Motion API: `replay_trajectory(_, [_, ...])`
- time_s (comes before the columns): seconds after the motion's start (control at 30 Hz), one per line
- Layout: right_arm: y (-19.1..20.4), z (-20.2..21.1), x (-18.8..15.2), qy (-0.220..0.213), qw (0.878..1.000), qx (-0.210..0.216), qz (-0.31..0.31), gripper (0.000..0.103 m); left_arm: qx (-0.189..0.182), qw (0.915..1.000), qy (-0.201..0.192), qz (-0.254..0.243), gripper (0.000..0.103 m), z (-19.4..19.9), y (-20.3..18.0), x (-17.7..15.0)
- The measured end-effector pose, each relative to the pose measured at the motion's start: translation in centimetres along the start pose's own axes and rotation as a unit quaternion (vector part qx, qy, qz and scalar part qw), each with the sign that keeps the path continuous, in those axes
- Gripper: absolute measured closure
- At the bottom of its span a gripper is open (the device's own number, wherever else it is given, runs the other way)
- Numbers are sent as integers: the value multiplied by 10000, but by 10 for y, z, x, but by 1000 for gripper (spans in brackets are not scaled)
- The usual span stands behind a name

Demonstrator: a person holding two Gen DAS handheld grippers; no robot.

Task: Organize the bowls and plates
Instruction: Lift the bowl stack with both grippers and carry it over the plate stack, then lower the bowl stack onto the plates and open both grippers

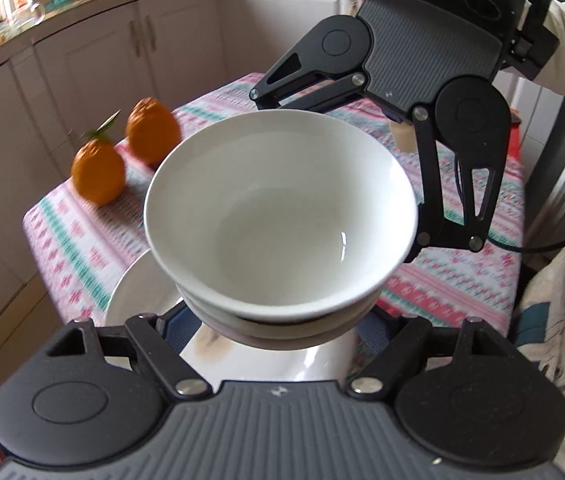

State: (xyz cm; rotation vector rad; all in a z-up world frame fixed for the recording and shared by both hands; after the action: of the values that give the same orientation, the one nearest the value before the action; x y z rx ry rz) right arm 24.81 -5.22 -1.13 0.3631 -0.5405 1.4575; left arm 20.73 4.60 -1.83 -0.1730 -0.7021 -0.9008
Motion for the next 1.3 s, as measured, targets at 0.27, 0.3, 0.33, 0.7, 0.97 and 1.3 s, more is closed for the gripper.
replay_trajectory(0.27, [-18,-36,10,96,9996,211,-129,15,41,9997,149,213,21,-12,22,-19])
replay_trajectory(0.3, [-17,-37,10,101,9996,223,-159,15,38,9996,153,233,21,-12,24,-21])
replay_trajectory(0.33, [-17,-38,10,100,9995,230,-181,15,36,9996,154,250,21,-12,25,-21])
replay_trajectory(0.7, [-25,-43,8,65,9985,315,-433,15,54,9993,130,351,21,-16,32,-27])
replay_trajectory(0.97, [-32,-49,3,-28,9975,371,-608,15,145,9995,124,264,21,-13,29,-25])
replay_trajectory(1.3, [-29,-42,-4,-218,9967,264,-734,7,519,9978,-5,406,13,-7,23,-30])
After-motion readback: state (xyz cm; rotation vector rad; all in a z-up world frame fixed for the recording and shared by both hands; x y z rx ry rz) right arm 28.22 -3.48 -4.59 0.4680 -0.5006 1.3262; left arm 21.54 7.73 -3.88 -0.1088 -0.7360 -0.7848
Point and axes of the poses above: each gripper's, at about its wrist camera, not at the fingertips, and z roughly against the way its jaws point, y to its left, x to its top, the point moved 3 cm from there along -z, roughly the way its jaws point, and after that the axes turned 5 degrees about x, right-handed, at the moved point
